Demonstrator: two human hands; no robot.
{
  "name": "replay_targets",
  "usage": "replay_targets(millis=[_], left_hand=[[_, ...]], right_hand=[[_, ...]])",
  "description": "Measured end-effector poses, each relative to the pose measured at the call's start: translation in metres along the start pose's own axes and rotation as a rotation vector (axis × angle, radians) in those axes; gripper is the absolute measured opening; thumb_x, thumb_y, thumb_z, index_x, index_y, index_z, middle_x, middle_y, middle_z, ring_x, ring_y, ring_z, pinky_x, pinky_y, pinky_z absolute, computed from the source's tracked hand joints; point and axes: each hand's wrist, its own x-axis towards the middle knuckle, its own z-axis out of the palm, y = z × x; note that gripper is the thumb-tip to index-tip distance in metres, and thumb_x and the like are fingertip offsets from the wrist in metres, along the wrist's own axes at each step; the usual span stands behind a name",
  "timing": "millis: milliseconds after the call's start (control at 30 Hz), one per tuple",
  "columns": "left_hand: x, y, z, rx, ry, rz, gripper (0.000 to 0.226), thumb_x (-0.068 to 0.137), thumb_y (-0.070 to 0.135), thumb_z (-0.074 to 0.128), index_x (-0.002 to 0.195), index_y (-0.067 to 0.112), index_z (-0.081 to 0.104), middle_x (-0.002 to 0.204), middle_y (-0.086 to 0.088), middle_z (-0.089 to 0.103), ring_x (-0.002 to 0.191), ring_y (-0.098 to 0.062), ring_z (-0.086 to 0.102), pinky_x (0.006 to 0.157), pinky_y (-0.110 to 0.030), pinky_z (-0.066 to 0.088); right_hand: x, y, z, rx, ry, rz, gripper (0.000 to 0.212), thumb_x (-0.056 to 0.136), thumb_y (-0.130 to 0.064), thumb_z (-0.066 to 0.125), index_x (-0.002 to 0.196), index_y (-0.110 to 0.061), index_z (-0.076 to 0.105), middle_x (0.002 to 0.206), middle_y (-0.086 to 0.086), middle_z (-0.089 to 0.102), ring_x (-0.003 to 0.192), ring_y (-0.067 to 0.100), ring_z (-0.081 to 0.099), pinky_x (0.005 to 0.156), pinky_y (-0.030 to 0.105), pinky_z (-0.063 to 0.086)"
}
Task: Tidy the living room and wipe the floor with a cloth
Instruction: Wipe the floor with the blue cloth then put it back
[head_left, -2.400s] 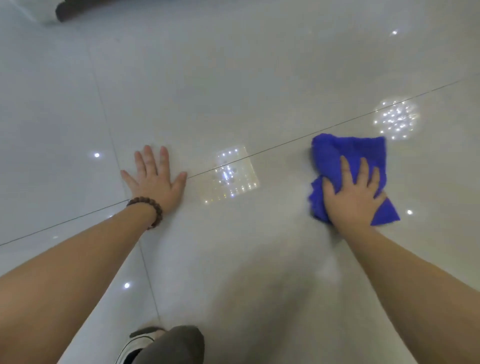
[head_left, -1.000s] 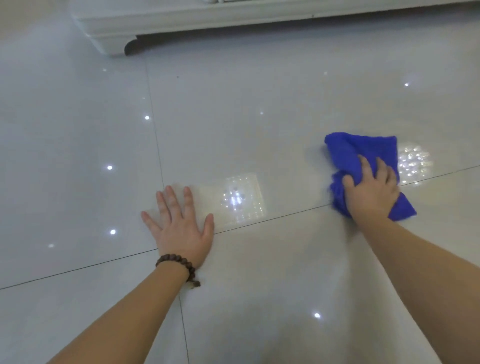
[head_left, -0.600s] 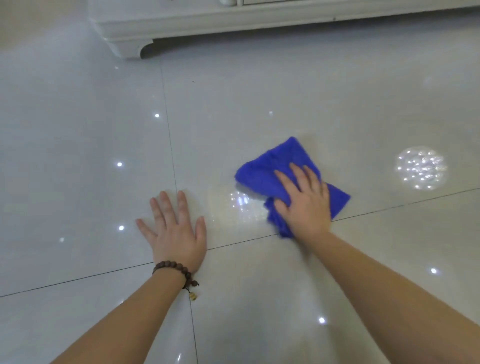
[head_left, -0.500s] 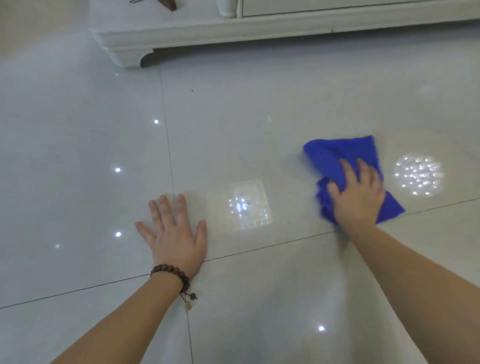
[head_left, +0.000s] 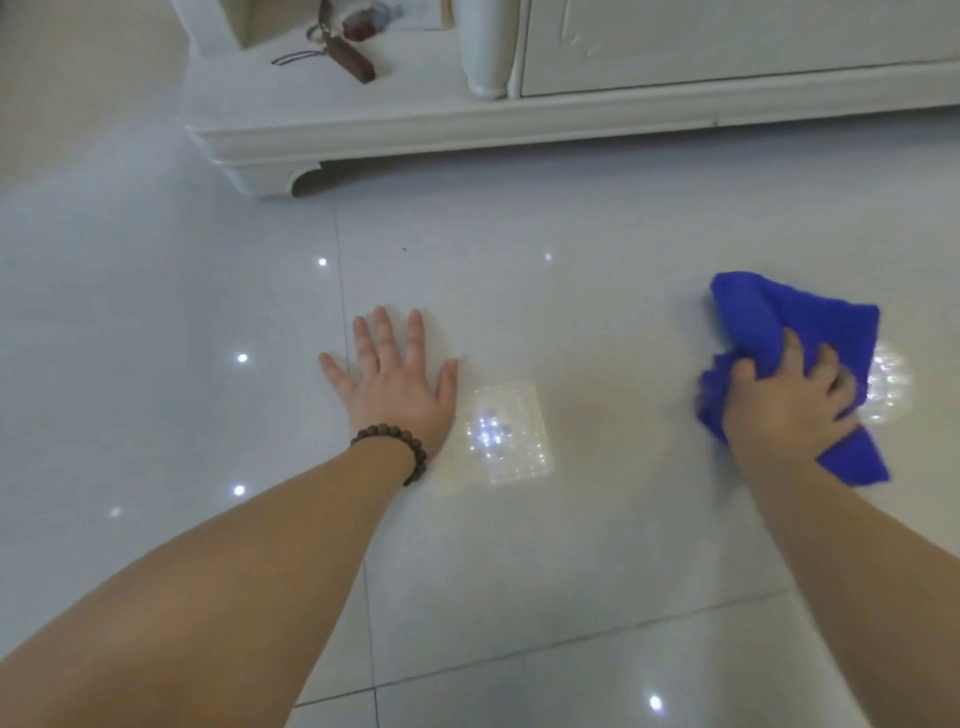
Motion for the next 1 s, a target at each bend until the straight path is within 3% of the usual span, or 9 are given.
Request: replay_targets(millis=[67, 267, 333, 433, 500, 667, 767, 933, 1000], left_hand=[[0.001, 0.000, 0.000, -0.002, 0.001, 0.000, 0.068, 0.093, 0.061, 0.005, 0.152, 0.030, -0.011, 0.160, -0.005, -0.016, 0.146, -0.025, -0.018, 0.112, -0.063, -0.009], [0.005, 0.001, 0.000, -0.029, 0.031, -0.033, 0.067, 0.090, 0.047, 0.021, 0.151, 0.018, 0.019, 0.161, -0.007, 0.011, 0.148, -0.027, 0.002, 0.112, -0.065, -0.002], [0.005, 0.001, -0.001, -0.017, 0.014, -0.034, 0.071, 0.090, 0.049, 0.012, 0.154, 0.018, 0.005, 0.162, -0.005, -0.001, 0.148, -0.023, -0.007, 0.113, -0.062, -0.007], [0.006, 0.001, 0.002, -0.005, -0.008, -0.029, 0.069, 0.092, 0.052, 0.006, 0.150, 0.021, -0.018, 0.158, -0.001, -0.023, 0.145, -0.020, -0.023, 0.113, -0.060, -0.012], [0.006, 0.000, 0.002, 0.001, -0.021, -0.031, 0.069, 0.093, 0.053, 0.007, 0.150, 0.022, -0.016, 0.158, 0.000, -0.022, 0.145, -0.020, -0.023, 0.113, -0.061, -0.010], [0.009, 0.000, 0.000, 0.000, -0.038, -0.050, 0.076, 0.089, 0.055, 0.009, 0.153, 0.014, 0.004, 0.161, -0.005, -0.006, 0.147, -0.021, -0.014, 0.114, -0.062, -0.006], [0.007, 0.000, 0.000, -0.001, -0.043, -0.049, 0.075, 0.091, 0.056, 0.008, 0.152, 0.016, -0.008, 0.160, -0.002, -0.014, 0.146, -0.019, -0.018, 0.114, -0.061, -0.005], [0.006, 0.000, 0.002, -0.007, -0.022, -0.045, 0.073, 0.093, 0.056, 0.008, 0.150, 0.016, -0.013, 0.159, -0.001, -0.018, 0.146, -0.019, -0.019, 0.115, -0.061, -0.005], [0.006, 0.000, 0.002, -0.011, -0.030, -0.045, 0.073, 0.093, 0.056, 0.009, 0.150, 0.017, -0.013, 0.159, 0.000, -0.018, 0.146, -0.019, -0.019, 0.115, -0.061, -0.005]], right_hand=[[-0.030, -0.058, 0.018, 0.046, 0.036, -0.057, 0.057, 0.088, -0.046, 0.038, 0.142, -0.028, 0.040, 0.153, 0.008, 0.029, 0.141, 0.034, 0.021, 0.110, 0.056, 0.012], [-0.091, -0.204, 0.060, -0.061, -0.324, -1.309, 0.056, 0.086, -0.050, 0.042, 0.141, -0.040, 0.037, 0.153, -0.005, 0.029, 0.141, 0.025, 0.020, 0.111, 0.050, 0.019], [-0.039, -0.191, 0.058, -0.030, -0.148, -1.096, 0.056, 0.084, -0.050, 0.040, 0.139, -0.036, 0.044, 0.150, -0.001, 0.036, 0.138, 0.027, 0.029, 0.107, 0.052, 0.026], [0.031, -0.165, 0.043, 0.034, -0.045, -0.214, 0.055, 0.090, -0.045, 0.043, 0.143, -0.029, 0.038, 0.154, 0.005, 0.027, 0.141, 0.031, 0.020, 0.111, 0.056, 0.016], [0.003, -0.199, 0.043, 0.045, -0.081, -0.137, 0.057, 0.090, -0.044, 0.044, 0.143, -0.028, 0.037, 0.155, 0.006, 0.025, 0.142, 0.032, 0.016, 0.112, 0.055, 0.012], [-0.118, -0.272, 0.074, -0.002, -0.448, -1.379, 0.057, 0.085, -0.049, 0.047, 0.141, -0.040, 0.039, 0.154, -0.005, 0.029, 0.142, 0.023, 0.019, 0.113, 0.047, 0.014], [-0.017, -0.224, 0.068, 0.042, -0.148, -1.055, 0.062, 0.078, -0.051, 0.036, 0.134, -0.031, 0.052, 0.144, 0.004, 0.046, 0.131, 0.031, 0.041, 0.102, 0.054, 0.034], [0.095, -0.142, 0.027, 0.048, -0.009, -0.015, 0.059, 0.090, -0.046, 0.036, 0.146, -0.026, 0.033, 0.155, 0.008, 0.023, 0.142, 0.033, 0.016, 0.111, 0.057, 0.012], [0.046, -0.184, 0.039, 0.001, -0.061, -0.063, 0.058, 0.094, -0.043, 0.038, 0.148, -0.026, 0.028, 0.157, 0.009, 0.016, 0.144, 0.035, 0.010, 0.112, 0.057, 0.008]])
